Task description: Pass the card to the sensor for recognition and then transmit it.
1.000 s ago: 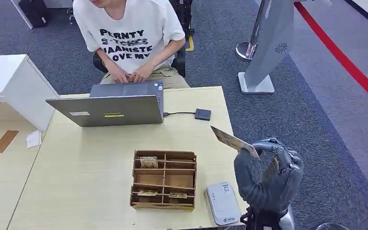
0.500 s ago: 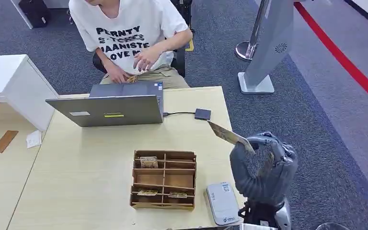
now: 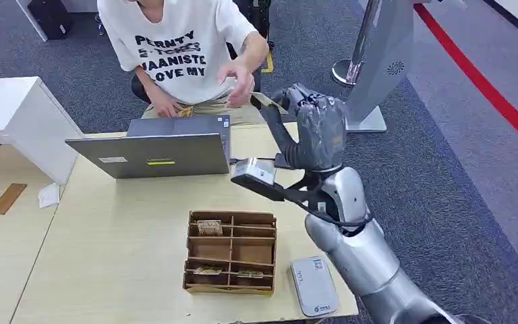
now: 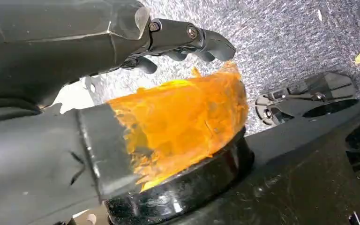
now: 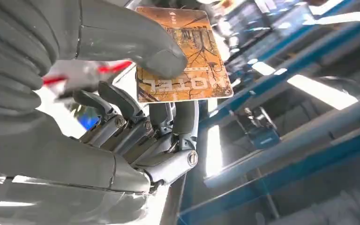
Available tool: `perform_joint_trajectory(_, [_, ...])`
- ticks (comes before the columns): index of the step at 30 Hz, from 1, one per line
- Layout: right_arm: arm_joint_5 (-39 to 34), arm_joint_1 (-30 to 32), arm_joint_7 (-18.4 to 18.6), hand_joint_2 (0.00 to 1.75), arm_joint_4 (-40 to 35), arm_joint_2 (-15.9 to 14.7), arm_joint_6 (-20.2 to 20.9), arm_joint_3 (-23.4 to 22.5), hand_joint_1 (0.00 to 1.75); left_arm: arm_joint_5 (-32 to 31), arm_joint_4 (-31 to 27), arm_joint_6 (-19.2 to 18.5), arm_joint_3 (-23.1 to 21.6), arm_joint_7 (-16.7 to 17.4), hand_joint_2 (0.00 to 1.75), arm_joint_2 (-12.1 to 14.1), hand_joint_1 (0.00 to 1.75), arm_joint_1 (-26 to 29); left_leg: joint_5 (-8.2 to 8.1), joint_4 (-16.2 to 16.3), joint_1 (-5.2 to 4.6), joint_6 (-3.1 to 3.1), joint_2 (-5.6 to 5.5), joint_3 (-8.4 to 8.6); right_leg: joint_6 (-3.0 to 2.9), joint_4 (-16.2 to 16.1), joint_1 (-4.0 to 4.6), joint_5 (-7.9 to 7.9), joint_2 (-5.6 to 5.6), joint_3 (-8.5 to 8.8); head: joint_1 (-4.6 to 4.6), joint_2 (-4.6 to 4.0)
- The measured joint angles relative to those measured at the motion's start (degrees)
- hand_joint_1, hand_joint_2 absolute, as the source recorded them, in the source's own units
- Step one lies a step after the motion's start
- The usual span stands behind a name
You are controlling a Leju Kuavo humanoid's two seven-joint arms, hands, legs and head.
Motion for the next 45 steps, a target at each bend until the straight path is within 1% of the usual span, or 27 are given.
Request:
perform_joint_trajectory(3, [4.1, -4.7, 2.0, 1.75, 7.7, 0.5, -0.2, 0.0, 1.75, -1.2, 0.0, -0.4, 0.0, 0.5, 0.00, 0.0, 0.00, -0.6, 0.00, 0.0, 0.00, 0.00, -0.03, -0.01, 0.00, 0.0, 0.00, 0.00, -0.01, 0.00, -0.02, 0.00])
perform_joint_trajectory(6, [5.3, -8.0, 2.4, 1.75, 13.9, 0.9, -0.5, -0.1, 1.75, -1.6, 0.0, -0.5, 0.0, 0.9, 0.00, 0.0, 0.00, -1.0, 0.00, 0.0, 0.00, 0.00, -0.04, -0.03, 0.00, 0.0, 0.00, 0.00, -0.02, -0.01, 0.00, 0.00])
perform_joint_trajectory(11, [5.7, -10.2, 2.4, 1.75, 19.0, 1.4, -0.7, -0.1, 1.75, -1.8, 0.0, -0.5, 0.0, 0.9, 0.00, 0.0, 0.00, -1.1, -0.02, 0.0, 0.00, 0.02, -0.03, -0.04, 0.01, 0.0, 0.00, 0.00, -0.01, -0.01, 0.00, 0.00])
perform_joint_trajectory(18, [5.8, -10.9, 2.4, 1.75, 21.9, 1.8, -0.7, -0.1, 1.75, -1.8, 0.0, -0.5, 0.0, 0.9, 0.00, 0.0, 0.00, -1.1, -0.02, 0.0, 0.00, 0.03, -0.07, -0.09, 0.01, -0.1, 0.00, 0.00, -0.05, -0.03, 0.00, 0.00])
perform_joint_trajectory(30, [5.9, -11.0, 2.6, 1.75, 23.6, 1.9, -0.7, -0.1, 1.75, -1.8, 0.0, -0.5, 0.0, 0.9, 0.00, 0.0, 0.00, -1.1, -0.02, 0.0, 0.00, 0.03, -0.11, -0.35, 0.01, -0.1, 0.00, -0.01, -0.06, -0.26, 0.00, 0.00])
perform_joint_trajectory(33, [8.5, -11.4, 4.3, 1.75, 24.4, 1.9, 0.2, -0.1, 1.75, -2.3, 0.0, -0.6, 0.0, 0.9, 0.00, 0.0, 0.00, -1.2, -0.02, 0.0, 0.00, 0.03, -0.11, -0.43, 0.02, -0.1, 0.00, -0.01, -0.06, -0.33, 0.00, 0.00])
perform_joint_trajectory(36, [11.6, -12.8, 5.1, 1.75, 26.8, 2.3, 0.5, 0.0, 1.75, -2.7, 0.0, -0.7, 0.0, 1.1, 0.00, 0.0, 0.00, -1.3, -0.02, 0.0, 0.01, 0.03, -0.11, -0.46, 0.02, -0.1, 0.00, -0.01, -0.06, -0.37, 0.02, 0.00])
perform_joint_trajectory(37, [12.9, -13.2, 5.2, 1.75, 27.7, 2.5, 0.5, 0.1, 1.71, -3.0, 0.0, -0.8, 0.0, 1.3, 0.00, 0.0, 0.00, -1.3, -0.02, 0.0, 0.00, 0.03, -0.11, -0.50, 0.02, -0.1, 0.00, -0.01, -0.07, -0.38, -0.02, 0.00])
perform_joint_trajectory(38, [13.5, -13.5, 5.3, 1.75, 28.4, 2.7, 0.5, 0.1, 1.54, -3.0, 0.0, -0.9, 0.0, 1.4, 0.00, 0.0, 0.00, -1.4, -0.02, 0.0, 0.01, 0.03, -0.11, -0.51, 0.02, -0.1, 0.00, -0.01, -0.07, -0.41, 0.02, 0.00])
perform_joint_trajectory(39, [14.0, -14.0, 5.4, 1.75, 29.2, 3.0, 0.5, 0.3, 0.17, -3.0, 0.0, -0.9, 0.0, 1.4, 0.00, 0.1, 0.00, -1.4, -0.02, 0.0, 0.00, 0.03, -0.11, -0.54, 0.02, -0.1, -0.01, 0.00, -0.07, -0.44, 0.00, 0.00])
perform_joint_trajectory(40, [14.4, -14.5, 5.3, 0.00, 30.1, 3.2, 0.5, 0.5, 0.00, -3.0, 0.0, -0.9, 0.0, 1.4, 0.00, 0.1, 0.00, -1.5, -0.02, 0.0, 0.00, 0.03, -0.10, -0.55, 0.02, -0.1, -0.01, 0.00, -0.07, -0.45, 0.00, 0.00])
perform_joint_trajectory(43, [14.8, -15.3, 4.8, 0.00, 31.7, 4.1, 0.7, 1.3, 0.00, -2.8, 0.0, -0.8, 0.0, 1.4, 0.00, 0.0, 0.00, -1.8, -0.02, 0.0, 0.00, 0.03, -0.08, -0.52, 0.02, -0.1, 0.00, 0.00, -0.04, -0.45, -0.02, 0.00])
perform_joint_trajectory(44, [12.2, -15.0, 3.1, 0.00, 31.7, 4.4, 1.5, 1.4, 0.00, -2.2, 0.0, -0.6, 0.0, 1.3, 0.00, 0.0, 0.00, -1.8, -0.02, 0.0, 0.00, 0.03, -0.09, -0.50, 0.02, -0.1, 0.00, 0.00, -0.05, -0.45, 0.02, 0.00])
perform_joint_trajectory(45, [7.6, -13.9, 0.6, 0.00, 31.1, 4.9, 2.7, 1.3, 0.00, -1.5, 0.0, -0.5, 0.0, 1.0, 0.00, 0.0, 0.00, -1.8, -0.02, 0.0, 0.00, 0.03, -0.10, -0.48, 0.02, -0.1, 0.02, 0.00, -0.05, -0.43, 0.00, 0.00])
